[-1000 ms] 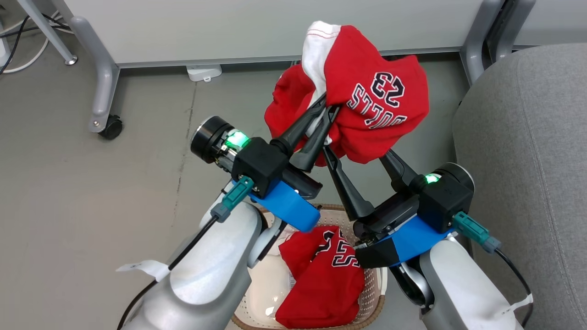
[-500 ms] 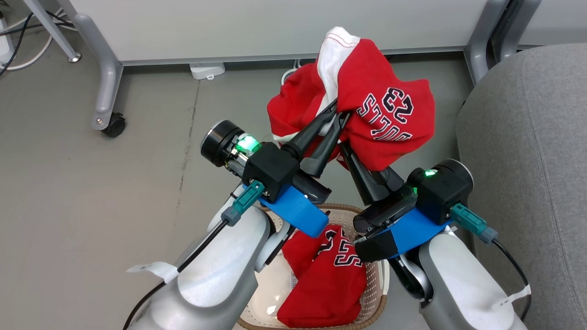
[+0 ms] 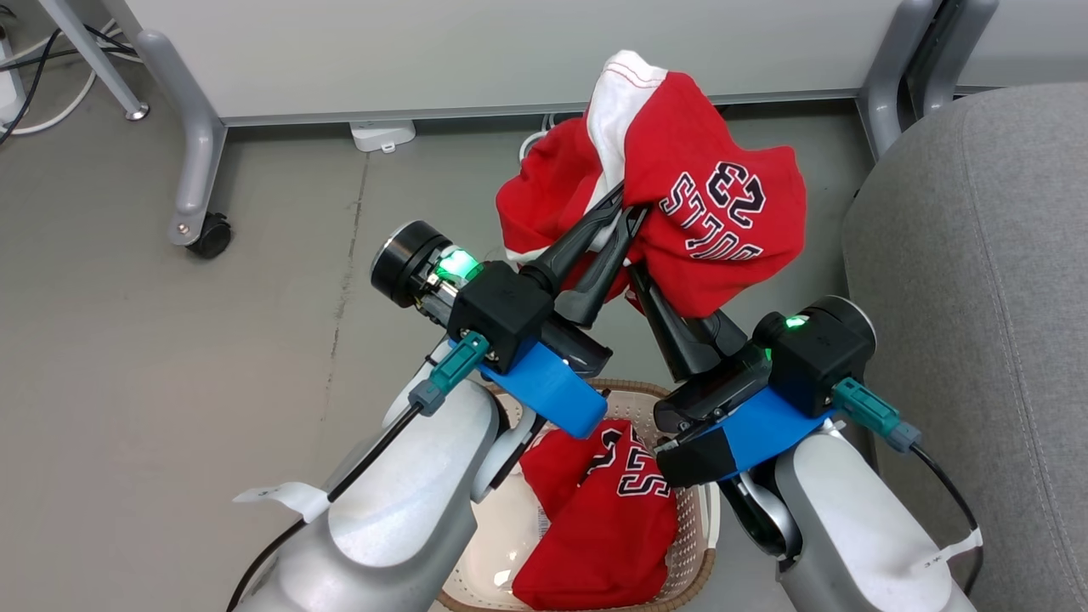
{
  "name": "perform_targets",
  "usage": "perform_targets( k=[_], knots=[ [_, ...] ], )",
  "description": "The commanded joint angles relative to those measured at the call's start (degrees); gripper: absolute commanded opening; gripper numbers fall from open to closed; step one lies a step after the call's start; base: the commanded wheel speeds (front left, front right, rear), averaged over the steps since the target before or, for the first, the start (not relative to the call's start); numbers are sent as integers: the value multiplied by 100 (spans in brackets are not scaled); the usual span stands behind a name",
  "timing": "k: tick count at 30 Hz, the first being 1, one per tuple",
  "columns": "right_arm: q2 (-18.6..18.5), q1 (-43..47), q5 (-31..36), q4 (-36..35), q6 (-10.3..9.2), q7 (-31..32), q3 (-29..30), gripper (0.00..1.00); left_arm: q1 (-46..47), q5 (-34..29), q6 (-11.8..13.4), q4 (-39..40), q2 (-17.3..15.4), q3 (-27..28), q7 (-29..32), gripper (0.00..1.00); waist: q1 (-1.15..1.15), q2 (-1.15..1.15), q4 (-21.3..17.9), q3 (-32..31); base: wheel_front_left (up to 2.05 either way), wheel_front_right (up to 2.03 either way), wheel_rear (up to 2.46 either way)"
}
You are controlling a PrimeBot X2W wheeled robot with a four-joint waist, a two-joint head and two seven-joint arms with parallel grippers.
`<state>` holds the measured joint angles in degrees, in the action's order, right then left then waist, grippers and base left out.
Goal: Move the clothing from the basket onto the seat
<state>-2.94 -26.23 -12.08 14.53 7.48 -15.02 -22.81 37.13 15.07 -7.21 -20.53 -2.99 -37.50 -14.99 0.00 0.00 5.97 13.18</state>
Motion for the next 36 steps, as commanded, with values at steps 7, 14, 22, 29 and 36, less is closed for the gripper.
perform_targets(
  k=[7, 14, 22, 29, 36],
  knots=[
    [9, -12, -11, -23, 3, -24, -24, 0, 63, -51, -40, -10, 13, 78, -29, 100, 0, 0, -11, -12, 0, 0, 0],
    [10, 8, 16, -25, 3, -24, -2, 0, 44, -111, -7, 19, 12, 125, -29, 100, 0, 0, -4, -15, 0, 0, 0],
    [10, 37, 40, -13, 3, -24, 31, 0, -3, -152, 30, 85, 11, 170, -28, 100, 0, 0, -30, -1, 0, 0, 0],
    [8, 58, 65, -30, 3, -24, 166, 0, -1, -218, 23, 41, 12, 172, -23, 100, 0, 0, -191, 75, 0, 0, 0],
    [6, 111, 129, -62, 3, -25, 446, 0, 94, -270, -6, -27, -6, 91, -23, 100, 0, 0, -477, 214, 0, 0, 0]
  ],
)
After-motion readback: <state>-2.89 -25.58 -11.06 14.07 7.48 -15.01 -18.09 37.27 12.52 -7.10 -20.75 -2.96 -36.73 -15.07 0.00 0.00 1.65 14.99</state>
